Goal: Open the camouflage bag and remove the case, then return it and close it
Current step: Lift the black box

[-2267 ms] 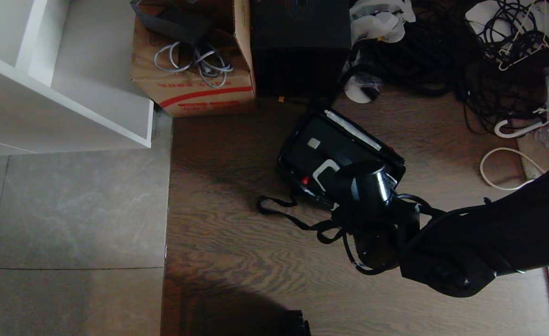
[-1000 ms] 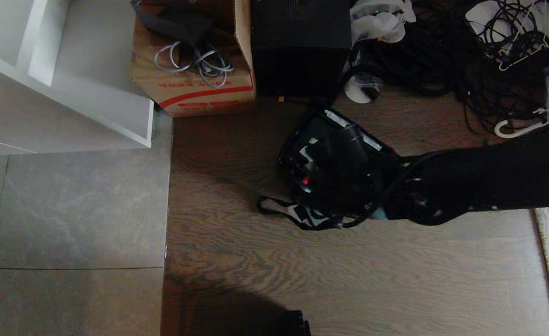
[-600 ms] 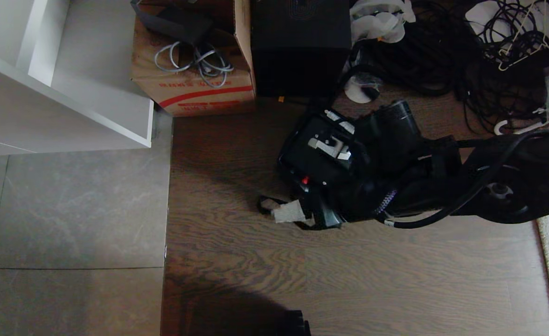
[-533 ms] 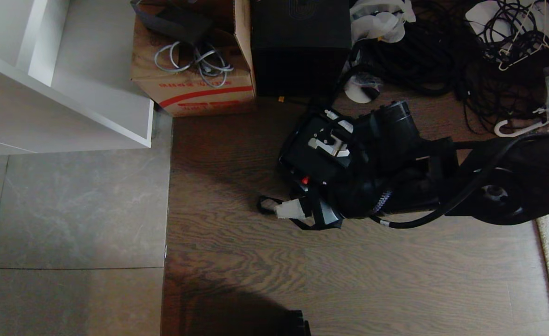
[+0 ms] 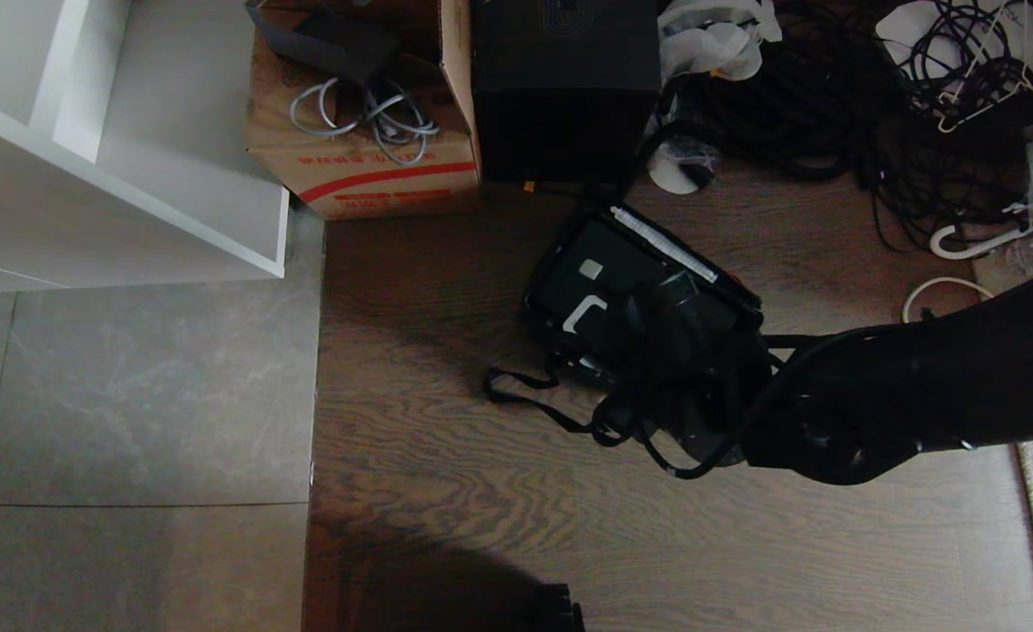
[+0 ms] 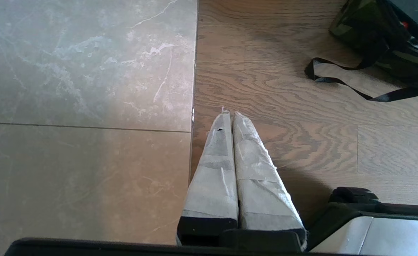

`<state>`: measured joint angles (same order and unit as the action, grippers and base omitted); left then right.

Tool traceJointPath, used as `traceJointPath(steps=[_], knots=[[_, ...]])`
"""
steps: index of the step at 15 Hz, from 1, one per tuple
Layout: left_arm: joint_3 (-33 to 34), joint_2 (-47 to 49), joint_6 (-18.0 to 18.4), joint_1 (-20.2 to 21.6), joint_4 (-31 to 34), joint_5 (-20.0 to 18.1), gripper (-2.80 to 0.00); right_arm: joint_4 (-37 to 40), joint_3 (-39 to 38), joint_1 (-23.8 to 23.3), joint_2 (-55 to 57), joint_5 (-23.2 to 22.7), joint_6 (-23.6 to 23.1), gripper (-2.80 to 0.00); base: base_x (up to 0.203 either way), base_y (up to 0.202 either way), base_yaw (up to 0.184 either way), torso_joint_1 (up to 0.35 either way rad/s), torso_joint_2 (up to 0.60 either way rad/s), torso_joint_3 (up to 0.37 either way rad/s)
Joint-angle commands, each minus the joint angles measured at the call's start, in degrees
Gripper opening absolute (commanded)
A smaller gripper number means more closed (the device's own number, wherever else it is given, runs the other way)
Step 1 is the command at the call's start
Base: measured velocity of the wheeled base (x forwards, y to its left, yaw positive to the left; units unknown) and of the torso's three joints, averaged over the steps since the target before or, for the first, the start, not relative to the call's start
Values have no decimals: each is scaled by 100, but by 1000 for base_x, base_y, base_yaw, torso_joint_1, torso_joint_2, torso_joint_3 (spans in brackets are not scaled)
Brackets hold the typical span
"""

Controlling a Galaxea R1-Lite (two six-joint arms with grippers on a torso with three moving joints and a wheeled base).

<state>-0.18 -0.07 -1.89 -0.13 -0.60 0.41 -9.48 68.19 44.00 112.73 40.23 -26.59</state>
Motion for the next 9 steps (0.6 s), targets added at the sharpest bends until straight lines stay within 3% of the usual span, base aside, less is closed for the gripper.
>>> traceJointPath(steps=[1,3,5,8,9], knots=[[1,-1,-4,-4,-2,2,-280,-595,-48,192,544,695,-203,0,0,0,0,0,0,0],[1,-1,-4,-4,-2,2,-280,-1263,-63,258,866,1180,-619,0,0,0,0,0,0,0],[1,-1,-4,-4,-2,2,-280,-1343,-19,259,1017,1798,-959,0,0,0,0,0,0,0],[1,-1,-4,-4,-2,2,-280,-1444,432,251,1304,2788,-973,0,0,0,0,0,0,0],[1,-1,-4,-4,-2,2,-280,-1486,511,215,1366,2876,-988,0,0,0,0,0,0,0]])
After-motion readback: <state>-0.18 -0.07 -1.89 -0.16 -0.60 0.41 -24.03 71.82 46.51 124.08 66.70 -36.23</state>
